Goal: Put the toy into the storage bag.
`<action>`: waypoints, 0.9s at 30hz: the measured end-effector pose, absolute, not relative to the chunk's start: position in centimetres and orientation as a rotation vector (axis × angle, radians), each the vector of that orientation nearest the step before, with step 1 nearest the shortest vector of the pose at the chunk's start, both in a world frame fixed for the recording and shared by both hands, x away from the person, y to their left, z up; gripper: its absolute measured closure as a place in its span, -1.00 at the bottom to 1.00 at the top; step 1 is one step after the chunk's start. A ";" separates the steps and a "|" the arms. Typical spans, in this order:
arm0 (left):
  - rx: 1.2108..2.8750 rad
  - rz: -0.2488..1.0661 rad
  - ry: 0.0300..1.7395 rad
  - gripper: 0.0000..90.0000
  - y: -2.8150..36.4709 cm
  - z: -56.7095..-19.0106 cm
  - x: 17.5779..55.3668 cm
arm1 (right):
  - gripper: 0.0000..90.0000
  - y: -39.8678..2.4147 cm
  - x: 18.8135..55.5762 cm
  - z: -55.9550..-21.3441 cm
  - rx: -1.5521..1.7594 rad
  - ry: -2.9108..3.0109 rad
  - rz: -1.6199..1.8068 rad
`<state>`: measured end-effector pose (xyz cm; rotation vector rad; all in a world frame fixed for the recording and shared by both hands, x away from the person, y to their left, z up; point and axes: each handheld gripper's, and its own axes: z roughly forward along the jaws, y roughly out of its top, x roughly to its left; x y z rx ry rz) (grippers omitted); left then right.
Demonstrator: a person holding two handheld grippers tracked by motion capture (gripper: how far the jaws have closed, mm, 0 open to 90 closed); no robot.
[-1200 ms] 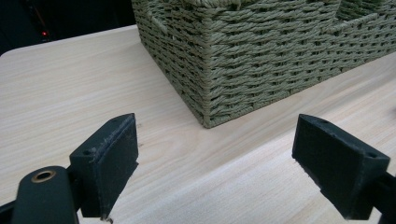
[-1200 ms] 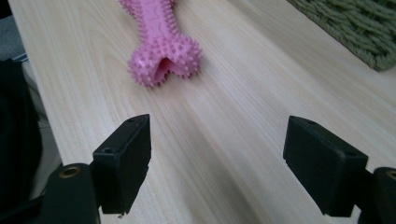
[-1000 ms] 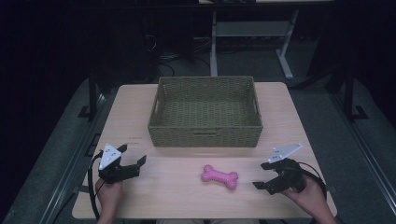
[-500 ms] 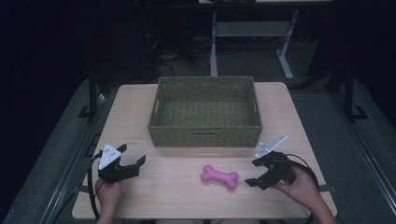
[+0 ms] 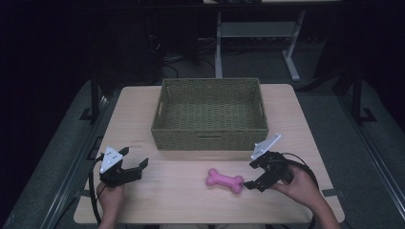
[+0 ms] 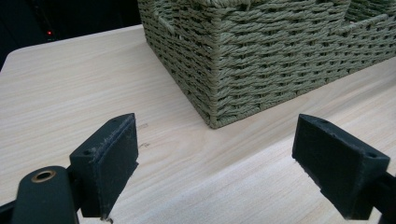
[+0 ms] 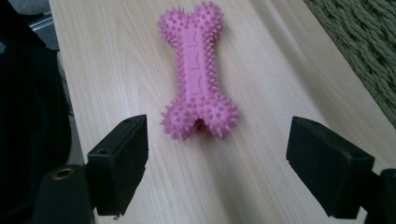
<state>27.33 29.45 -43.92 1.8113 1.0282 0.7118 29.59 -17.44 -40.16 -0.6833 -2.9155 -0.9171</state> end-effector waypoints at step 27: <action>1.805 0.715 1.025 -0.69 29.5 -43.9 27.3 | -0.54 -13.0 30.8 -40.2 -0.535 -2.924 -0.824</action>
